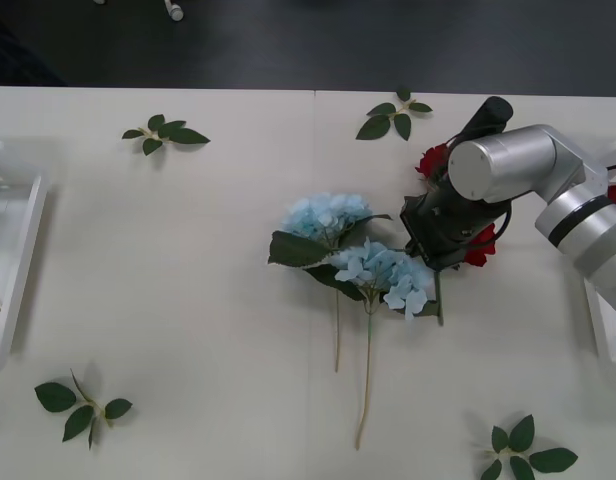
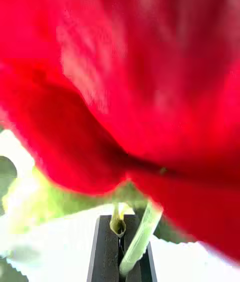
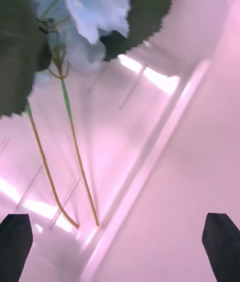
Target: Put the red flowers into the right box and the blue flowers into the left box
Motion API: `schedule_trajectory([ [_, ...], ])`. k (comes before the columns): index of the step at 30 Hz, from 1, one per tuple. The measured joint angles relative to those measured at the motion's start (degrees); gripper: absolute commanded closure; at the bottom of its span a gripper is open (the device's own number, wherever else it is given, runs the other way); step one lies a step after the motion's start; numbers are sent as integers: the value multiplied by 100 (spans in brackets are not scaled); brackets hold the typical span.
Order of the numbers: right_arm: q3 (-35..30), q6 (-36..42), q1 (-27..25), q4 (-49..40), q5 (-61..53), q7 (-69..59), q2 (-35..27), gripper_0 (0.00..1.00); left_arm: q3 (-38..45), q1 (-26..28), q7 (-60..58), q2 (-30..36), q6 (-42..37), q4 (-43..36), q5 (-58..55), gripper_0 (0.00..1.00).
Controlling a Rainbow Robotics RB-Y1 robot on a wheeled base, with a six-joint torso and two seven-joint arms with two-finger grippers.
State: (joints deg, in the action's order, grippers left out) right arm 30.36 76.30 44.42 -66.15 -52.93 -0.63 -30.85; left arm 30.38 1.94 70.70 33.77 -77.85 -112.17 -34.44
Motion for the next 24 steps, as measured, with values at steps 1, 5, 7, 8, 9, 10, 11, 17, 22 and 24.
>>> schedule_trajectory([
  [1,-22,29,0,-68,-14,1,-63,100,-5,36,0,0,-102,-134,-78,0],
  [5,-27,111,1,-473,-10,3,-395,100,-158,96,0,1,-518,-662,-387,0],
  [7,-29,215,4,-666,-17,4,-552,100,-339,96,-1,7,-687,-927,-465,0],
  [8,-31,266,5,-736,-30,4,-622,100,-443,96,-1,11,-787,-1063,-490,0],
  [9,-38,337,8,-804,-60,5,-686,100,-556,96,-1,16,-867,-1188,-511,0],
  [10,-56,435,9,-865,-101,6,-742,100,-665,96,-1,21,-938,-1311,-550,0],
  [11,-92,554,9,-927,-137,7,-788,100,-758,96,-1,26,-997,-1416,-614,0],
  [17,-357,1053,9,-1556,-276,219,-1113,100,-985,97,1,32,-1078,-1905,-1390,0],
  [22,-353,1106,12,-2077,-716,234,-1537,100,-925,97,918,-99,-1078,-2019,-1985,0],
  [24,-353,1106,13,-2173,-1003,235,-1751,100,-763,97,1808,-330,-1078,-2019,-2265,0],
])
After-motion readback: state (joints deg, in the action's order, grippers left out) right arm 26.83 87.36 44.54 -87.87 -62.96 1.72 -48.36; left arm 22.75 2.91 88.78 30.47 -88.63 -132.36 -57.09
